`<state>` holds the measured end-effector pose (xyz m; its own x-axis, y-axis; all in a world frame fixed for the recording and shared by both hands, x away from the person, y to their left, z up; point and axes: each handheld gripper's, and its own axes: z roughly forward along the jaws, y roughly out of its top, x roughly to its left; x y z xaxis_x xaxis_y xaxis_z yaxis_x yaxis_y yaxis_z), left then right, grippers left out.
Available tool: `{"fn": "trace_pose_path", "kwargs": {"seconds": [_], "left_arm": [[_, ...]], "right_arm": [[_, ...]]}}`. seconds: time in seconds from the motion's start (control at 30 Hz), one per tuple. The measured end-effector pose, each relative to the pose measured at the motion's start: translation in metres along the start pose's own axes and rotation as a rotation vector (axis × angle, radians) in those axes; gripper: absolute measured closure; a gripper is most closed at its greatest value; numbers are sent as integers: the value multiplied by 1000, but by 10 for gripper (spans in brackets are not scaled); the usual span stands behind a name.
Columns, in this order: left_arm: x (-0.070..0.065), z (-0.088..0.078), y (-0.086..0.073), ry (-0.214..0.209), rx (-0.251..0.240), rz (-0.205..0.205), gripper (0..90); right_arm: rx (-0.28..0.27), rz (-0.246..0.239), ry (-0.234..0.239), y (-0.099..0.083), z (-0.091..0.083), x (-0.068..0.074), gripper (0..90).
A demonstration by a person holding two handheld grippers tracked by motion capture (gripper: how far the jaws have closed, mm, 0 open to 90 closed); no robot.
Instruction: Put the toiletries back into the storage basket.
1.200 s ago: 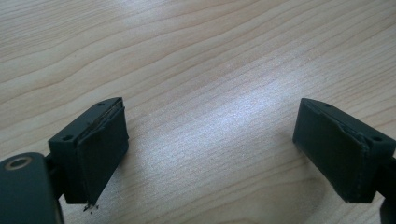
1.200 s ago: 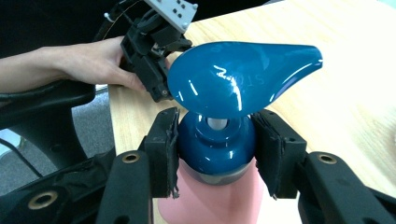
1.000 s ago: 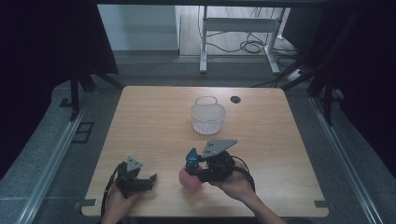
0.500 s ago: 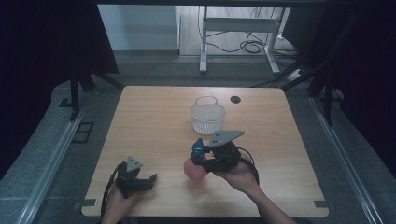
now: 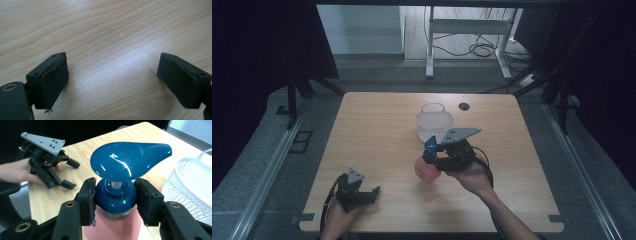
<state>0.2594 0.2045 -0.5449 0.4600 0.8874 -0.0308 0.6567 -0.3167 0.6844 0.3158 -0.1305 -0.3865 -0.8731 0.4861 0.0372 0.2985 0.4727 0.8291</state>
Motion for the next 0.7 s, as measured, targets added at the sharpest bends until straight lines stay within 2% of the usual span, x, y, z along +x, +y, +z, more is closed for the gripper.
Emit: {"fn": "trace_pose_path", "kwargs": {"seconds": [0.7], "left_arm": [[0,0,0,1,-2,-1,100]], "right_arm": [[-3,21,-71,15,-6,-29,530]]}}
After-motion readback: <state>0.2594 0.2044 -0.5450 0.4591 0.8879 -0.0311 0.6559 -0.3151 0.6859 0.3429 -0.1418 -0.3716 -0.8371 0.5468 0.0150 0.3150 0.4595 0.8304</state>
